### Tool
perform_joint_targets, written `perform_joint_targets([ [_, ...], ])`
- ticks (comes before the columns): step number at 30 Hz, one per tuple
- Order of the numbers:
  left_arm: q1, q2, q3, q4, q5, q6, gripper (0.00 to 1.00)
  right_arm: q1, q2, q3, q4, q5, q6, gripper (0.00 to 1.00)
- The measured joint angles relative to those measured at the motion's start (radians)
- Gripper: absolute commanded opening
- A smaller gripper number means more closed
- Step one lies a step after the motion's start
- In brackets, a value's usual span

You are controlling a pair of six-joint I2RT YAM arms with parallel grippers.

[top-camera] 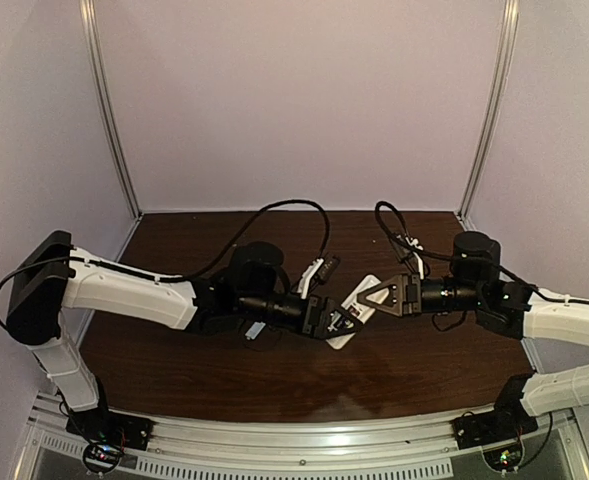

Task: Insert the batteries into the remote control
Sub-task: Load the battery into the battery compartment.

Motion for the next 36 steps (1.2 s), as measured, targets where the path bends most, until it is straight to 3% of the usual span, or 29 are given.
perform_joint_targets([
  [8, 0.001, 0.004, -0.051, 0.092, 0.05, -0.026, 0.55, -0.003, -0.019, 0.0, 0.014, 0.0, 0.004, 0.0],
  [13, 0.003, 0.006, -0.056, 0.097, 0.061, -0.011, 0.74, -0.006, -0.029, 0.0, 0.014, -0.004, 0.0, 0.0],
  [15, 0.003, 0.006, -0.056, 0.083, 0.058, 0.001, 0.77, -0.006, -0.032, 0.0, 0.015, -0.004, -0.005, 0.0],
  [36, 0.029, -0.027, -0.032, 0.065, 0.011, -0.016, 0.73, -0.004, -0.019, 0.013, 0.004, 0.0, -0.047, 0.0],
])
